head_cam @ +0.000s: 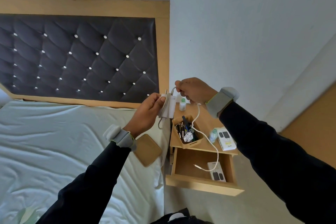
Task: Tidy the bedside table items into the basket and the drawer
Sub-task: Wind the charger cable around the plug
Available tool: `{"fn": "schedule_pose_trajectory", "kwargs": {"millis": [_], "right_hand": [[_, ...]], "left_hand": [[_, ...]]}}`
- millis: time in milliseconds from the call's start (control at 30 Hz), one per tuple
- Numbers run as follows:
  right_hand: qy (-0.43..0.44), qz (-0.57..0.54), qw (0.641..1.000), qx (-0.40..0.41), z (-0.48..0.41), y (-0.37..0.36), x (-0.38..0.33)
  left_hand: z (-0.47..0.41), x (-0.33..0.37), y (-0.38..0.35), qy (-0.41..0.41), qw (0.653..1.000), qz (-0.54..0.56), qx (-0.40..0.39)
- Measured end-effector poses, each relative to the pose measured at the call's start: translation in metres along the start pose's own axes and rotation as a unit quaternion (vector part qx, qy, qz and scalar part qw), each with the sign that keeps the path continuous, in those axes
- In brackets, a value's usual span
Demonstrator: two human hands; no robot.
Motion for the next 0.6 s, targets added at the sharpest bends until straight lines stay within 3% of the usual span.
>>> {"fn": "schedule_pose_trajectory", "kwargs": {"millis": [233,600], "right_hand": [[0.122,0.014,0.992,-0.008,0.02,-0.024,-0.006],[0.166,-0.041,0.985,-0.016,0.049,-0.033,0.012]], "left_hand": [[-0.004,0.009,0.011,-0.008,0.998,0.013,0.062],[-0.007,0.023,0.005,0.004,0.985,0.126,0.12]]}}
Point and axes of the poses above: each hand's wrist, its own z-axis away from the middle knuckle, its own y-axis out of the back of the hand, x = y × z, the point moved 7 cm from there along -z, towards the middle knuckle, and after that the axes turned 1 degree about z, right-handed, at the moved point
